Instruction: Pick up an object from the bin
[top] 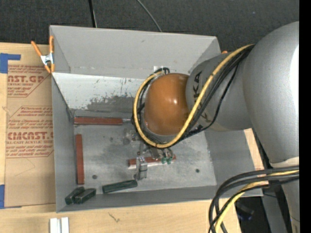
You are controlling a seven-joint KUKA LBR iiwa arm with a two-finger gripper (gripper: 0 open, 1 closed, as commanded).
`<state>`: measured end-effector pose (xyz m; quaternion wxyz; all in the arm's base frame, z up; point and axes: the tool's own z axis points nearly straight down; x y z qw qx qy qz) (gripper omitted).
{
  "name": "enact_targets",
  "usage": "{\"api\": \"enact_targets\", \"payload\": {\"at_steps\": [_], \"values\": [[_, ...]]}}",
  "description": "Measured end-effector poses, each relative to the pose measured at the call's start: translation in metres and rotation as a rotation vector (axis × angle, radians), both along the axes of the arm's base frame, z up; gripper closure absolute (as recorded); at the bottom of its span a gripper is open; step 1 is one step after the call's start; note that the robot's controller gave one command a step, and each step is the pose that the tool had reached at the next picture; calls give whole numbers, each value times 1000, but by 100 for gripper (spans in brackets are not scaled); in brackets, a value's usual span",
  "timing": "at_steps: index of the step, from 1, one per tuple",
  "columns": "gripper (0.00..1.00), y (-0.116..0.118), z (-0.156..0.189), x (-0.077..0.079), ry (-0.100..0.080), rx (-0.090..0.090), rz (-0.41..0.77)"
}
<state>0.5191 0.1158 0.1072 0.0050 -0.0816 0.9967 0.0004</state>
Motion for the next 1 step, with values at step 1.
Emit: {"api": "enact_targets", "payload": {"at_steps": [1], "values": [[100, -78, -36, -21, 11, -1, -62]]}}
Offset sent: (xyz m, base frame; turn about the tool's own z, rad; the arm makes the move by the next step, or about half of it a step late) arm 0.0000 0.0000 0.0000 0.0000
